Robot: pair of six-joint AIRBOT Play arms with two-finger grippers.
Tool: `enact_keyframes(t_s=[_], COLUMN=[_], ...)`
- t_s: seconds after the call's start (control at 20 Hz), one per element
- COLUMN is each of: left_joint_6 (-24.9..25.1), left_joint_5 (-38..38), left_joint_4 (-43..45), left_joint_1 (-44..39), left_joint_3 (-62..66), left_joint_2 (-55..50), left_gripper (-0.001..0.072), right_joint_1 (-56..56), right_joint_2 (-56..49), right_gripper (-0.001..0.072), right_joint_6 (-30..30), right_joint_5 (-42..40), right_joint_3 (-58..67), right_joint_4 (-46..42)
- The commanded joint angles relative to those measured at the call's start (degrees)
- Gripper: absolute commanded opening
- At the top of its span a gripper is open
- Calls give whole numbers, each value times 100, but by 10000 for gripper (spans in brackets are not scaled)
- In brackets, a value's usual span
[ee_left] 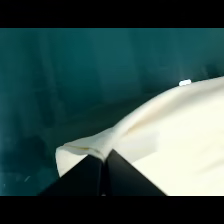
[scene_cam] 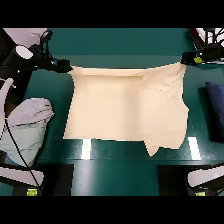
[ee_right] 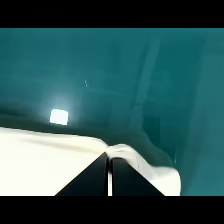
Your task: Fold the shirts.
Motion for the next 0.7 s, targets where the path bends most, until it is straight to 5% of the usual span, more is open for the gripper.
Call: enact_keyframes(t_s=[0.0, 0.45, 0.5, 0.55, 0.6, 0.65], left_joint_6=[116, 42, -96, -306, -448, -511], left_joint_5=[-302, -385, -424, -437, -498, -686], left_joint_4=[503, 713, 710, 706, 730, 756], left_joint_1=[2, 4, 2, 2, 13, 44], left_joint_3=[-74, -942, -940, -940, -935, -898], left_joint_2=[-42, -44, -42, -42, -42, -42], left_gripper=[23, 26, 207, 546, 641, 642], right_joint_1=[2, 13, 13, 13, 13, 11], right_joint_2=[249, 1399, 1471, 1528, 1578, 1635], right_gripper=[12, 14, 17, 64, 300, 397], right_joint_6=[24, 170, 170, 168, 168, 170], right_joint_5=[466, -645, -752, -811, -820, -745], right_joint_3=[-474, -3432, -3582, -3683, -3733, -3744], right_joint_4=[-444, -133, 74, 240, 372, 369])
